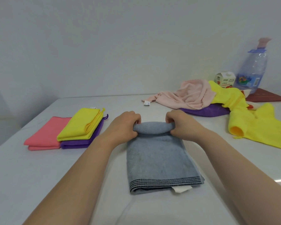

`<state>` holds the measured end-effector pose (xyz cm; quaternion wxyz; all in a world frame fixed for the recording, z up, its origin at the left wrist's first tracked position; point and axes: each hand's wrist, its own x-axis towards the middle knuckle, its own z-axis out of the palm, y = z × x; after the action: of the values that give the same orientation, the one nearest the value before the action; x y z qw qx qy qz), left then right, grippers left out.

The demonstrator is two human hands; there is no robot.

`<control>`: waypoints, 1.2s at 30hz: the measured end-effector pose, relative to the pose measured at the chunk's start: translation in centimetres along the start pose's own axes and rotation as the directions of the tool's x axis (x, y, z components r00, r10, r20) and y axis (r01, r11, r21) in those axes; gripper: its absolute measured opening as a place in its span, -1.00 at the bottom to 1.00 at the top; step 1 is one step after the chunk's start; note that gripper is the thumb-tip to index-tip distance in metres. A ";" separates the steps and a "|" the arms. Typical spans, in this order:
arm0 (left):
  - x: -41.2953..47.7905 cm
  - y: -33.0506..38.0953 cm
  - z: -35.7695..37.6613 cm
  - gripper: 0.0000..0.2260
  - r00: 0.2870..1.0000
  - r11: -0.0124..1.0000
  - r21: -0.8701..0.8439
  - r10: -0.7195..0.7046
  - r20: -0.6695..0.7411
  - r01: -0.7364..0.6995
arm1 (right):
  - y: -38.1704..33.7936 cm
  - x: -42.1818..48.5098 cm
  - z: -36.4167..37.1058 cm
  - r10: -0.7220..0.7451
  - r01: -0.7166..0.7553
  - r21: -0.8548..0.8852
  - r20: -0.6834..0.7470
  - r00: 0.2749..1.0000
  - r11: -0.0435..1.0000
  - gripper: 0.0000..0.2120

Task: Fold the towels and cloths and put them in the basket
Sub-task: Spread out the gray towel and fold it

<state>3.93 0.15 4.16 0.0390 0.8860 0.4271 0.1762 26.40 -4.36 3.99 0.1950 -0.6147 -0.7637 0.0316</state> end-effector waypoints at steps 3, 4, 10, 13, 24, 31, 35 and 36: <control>-0.1 -0.3 0.0 -0.81 0.994 1.000 -0.007 0.014 0.107 -0.014 | 0.2 0.1 0.0 0.007 -0.006 -0.010 0.107 0.994 1.000 -0.65; -0.1 -0.4 -0.2 -0.84 0.990 1.000 -0.026 0.011 0.143 -0.008 | 0.2 0.0 -0.2 0.022 -0.022 -0.003 0.131 0.991 1.000 -0.66; 0.0 -0.7 -0.6 -0.78 0.991 0.978 -0.188 -0.066 0.112 0.086 | 0.2 -0.4 -1.5 0.090 -0.106 0.066 0.212 0.973 0.992 -0.80; -0.1 -0.9 0.3 -0.86 0.987 0.949 -0.285 -0.100 0.128 0.133 | 0.4 -0.3 -1.1 0.122 -0.140 0.135 0.136 0.983 0.981 -0.74; -0.1 -0.7 0.8 -0.46 0.981 0.944 -0.285 -0.127 0.148 0.165 | 1.2 -0.5 -0.2 0.223 -0.283 0.291 0.223 0.949 0.914 -0.51; 0.3 -0.3 1.3 -0.46 0.990 0.992 -0.124 -0.025 -0.136 0.008 | 0.0 0.0 -0.4 0.112 -0.099 0.203 -0.055 0.992 0.974 -0.69; 0.2 -0.3 1.6 -0.56 0.986 0.994 -0.110 -0.001 -0.164 -0.018 | -0.2 0.0 -0.3 0.056 -0.051 0.087 -0.056 0.997 0.995 -0.70; 0.2 -0.4 1.7 -0.58 0.984 0.994 -0.110 0.005 -0.179 -0.025 | -0.1 0.1 -0.2 0.045 -0.042 0.064 -0.059 0.997 0.997 -0.70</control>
<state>4.37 0.66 2.54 0.0491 0.8663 0.4117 0.2786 26.35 -4.34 4.20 0.2362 -0.6254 -0.7426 0.0412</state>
